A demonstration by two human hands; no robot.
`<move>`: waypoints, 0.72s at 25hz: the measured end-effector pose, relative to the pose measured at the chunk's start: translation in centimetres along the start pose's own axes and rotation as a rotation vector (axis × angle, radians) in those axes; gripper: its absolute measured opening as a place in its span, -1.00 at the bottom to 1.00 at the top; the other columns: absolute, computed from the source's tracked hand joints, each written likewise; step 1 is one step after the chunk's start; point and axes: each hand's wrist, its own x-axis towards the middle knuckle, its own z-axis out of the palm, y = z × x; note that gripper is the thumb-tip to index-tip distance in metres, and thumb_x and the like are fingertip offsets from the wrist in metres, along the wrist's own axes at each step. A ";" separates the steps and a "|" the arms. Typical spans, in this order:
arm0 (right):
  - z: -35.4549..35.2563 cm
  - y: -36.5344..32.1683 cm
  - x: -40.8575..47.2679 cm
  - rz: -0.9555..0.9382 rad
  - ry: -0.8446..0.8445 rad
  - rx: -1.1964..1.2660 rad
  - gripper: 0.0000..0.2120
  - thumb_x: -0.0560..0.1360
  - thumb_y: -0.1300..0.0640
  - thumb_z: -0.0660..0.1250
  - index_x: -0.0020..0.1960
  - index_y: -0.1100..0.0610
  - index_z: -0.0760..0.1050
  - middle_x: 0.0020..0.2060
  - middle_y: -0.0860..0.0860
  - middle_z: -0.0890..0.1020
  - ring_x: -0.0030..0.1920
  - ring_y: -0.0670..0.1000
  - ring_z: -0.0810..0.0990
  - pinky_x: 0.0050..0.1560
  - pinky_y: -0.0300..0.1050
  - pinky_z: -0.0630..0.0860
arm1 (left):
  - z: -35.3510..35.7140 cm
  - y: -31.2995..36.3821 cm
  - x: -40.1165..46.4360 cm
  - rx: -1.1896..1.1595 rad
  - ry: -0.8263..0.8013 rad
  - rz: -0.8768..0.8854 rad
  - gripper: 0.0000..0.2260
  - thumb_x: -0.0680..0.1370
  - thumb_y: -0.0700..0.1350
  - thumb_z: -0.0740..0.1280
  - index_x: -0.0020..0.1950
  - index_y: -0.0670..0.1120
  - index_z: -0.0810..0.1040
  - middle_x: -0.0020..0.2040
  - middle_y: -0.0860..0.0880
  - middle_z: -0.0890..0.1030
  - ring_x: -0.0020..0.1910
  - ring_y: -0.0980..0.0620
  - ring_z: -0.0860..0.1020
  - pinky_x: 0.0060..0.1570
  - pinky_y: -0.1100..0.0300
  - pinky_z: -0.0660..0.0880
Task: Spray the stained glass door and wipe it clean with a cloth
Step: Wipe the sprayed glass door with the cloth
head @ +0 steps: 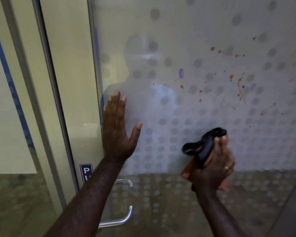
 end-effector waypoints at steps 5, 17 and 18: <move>1.1 -6.6 -1.3 -0.604 -0.201 -0.033 -0.25 0.29 0.10 0.29 0.48 0.07 0.26 0.49 0.02 0.28 0.46 0.14 0.22 0.25 0.15 0.21 | 0.2 -0.5 -0.6 -0.174 0.061 0.027 -0.34 0.62 0.28 0.04 0.62 -0.03 0.03 0.63 -0.04 0.12 0.61 -0.16 0.13 0.57 -0.10 0.10; 1.6 -10.7 1.4 -1.033 -0.092 -0.152 -0.39 0.47 0.15 0.34 0.49 0.03 0.28 0.51 -0.04 0.26 0.47 0.11 0.25 0.25 0.15 0.29 | 0.0 -0.2 -0.4 -0.442 0.125 -0.069 -0.27 0.58 0.36 0.06 0.62 -0.01 0.00 0.63 -0.04 0.13 0.60 -0.20 0.16 0.54 -0.21 0.14; 1.7 -11.8 1.9 -1.105 -0.094 -0.156 -0.42 0.50 0.14 0.30 0.49 0.03 0.27 0.52 -0.04 0.24 0.48 0.11 0.25 0.24 0.15 0.30 | -0.2 -0.3 -0.4 -0.473 0.131 -0.072 -0.27 0.58 0.36 0.06 0.62 0.01 -0.02 0.63 -0.03 0.13 0.60 -0.18 0.15 0.55 -0.14 0.13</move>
